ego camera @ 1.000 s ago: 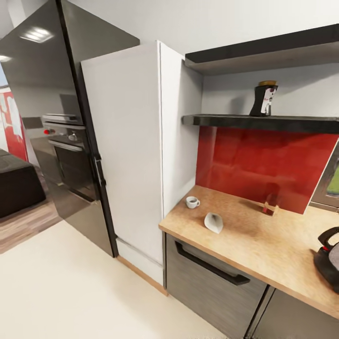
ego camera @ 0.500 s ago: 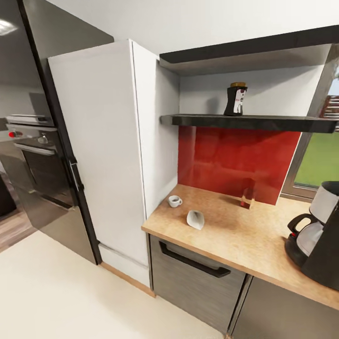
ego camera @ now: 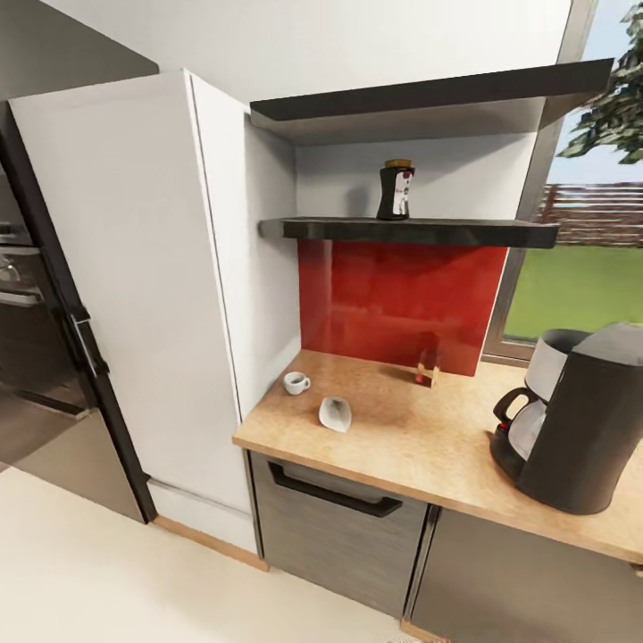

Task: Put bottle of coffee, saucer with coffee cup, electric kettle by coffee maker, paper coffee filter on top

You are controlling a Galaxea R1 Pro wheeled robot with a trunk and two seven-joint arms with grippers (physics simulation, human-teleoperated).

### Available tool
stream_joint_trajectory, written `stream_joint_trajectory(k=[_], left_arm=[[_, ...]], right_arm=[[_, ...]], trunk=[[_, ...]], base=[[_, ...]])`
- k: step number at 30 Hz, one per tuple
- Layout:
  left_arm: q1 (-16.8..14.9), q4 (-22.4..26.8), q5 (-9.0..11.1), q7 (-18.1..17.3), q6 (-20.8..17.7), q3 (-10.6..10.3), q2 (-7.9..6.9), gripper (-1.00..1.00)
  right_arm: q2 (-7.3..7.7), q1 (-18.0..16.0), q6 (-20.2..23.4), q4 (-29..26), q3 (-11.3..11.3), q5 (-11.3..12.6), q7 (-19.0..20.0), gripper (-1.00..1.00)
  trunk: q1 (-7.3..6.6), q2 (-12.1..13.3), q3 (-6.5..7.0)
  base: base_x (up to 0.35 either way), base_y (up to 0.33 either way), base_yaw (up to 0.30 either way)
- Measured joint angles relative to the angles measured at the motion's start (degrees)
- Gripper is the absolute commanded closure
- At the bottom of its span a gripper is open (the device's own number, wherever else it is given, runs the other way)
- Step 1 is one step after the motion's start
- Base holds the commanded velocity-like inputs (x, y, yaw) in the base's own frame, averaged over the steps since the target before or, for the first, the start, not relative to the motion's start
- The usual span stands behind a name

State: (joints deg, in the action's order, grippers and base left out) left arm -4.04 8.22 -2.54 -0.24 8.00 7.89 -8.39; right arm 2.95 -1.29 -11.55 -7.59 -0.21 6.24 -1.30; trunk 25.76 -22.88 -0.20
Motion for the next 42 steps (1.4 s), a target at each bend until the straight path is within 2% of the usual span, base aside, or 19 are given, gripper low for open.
stream_joint_trajectory(k=[6, 18, 34, 42], left_arm=[[0.0, 0.0, 0.0, 0.1, 0.0, 0.0, -0.13, -1.00], [0.0, 0.1, 0.0, 0.1, 0.1, 0.0, 0.20, -1.00], [0.0, 0.0, -0.1, 0.1, 0.1, 0.0, 0.32, -1.00], [0.0, 0.0, -0.2, 0.1, 0.0, 0.1, 0.22, -1.00]], right_arm=[[-0.04, 0.0, 0.0, 0.0, 0.0, 0.0, 0.0, -1.00], [-0.04, 0.0, 0.0, 0.0, 0.0, 0.0, 0.0, -1.00], [-0.04, 0.0, 0.0, 0.0, 0.0, 0.0, -0.1, -1.00], [0.01, 0.0, 0.0, 0.0, 0.2, -0.3, -0.1, -1.00]], trunk=[[0.00, 0.0, 0.05], [0.00, 0.0, 0.05], [0.00, 0.0, 0.05], [0.00, 0.0, 0.05]], base=[[0.000, 0.046, -0.295], [0.000, 0.256, -0.299], [0.000, 0.016, -0.297], [0.000, 0.000, -0.037]])
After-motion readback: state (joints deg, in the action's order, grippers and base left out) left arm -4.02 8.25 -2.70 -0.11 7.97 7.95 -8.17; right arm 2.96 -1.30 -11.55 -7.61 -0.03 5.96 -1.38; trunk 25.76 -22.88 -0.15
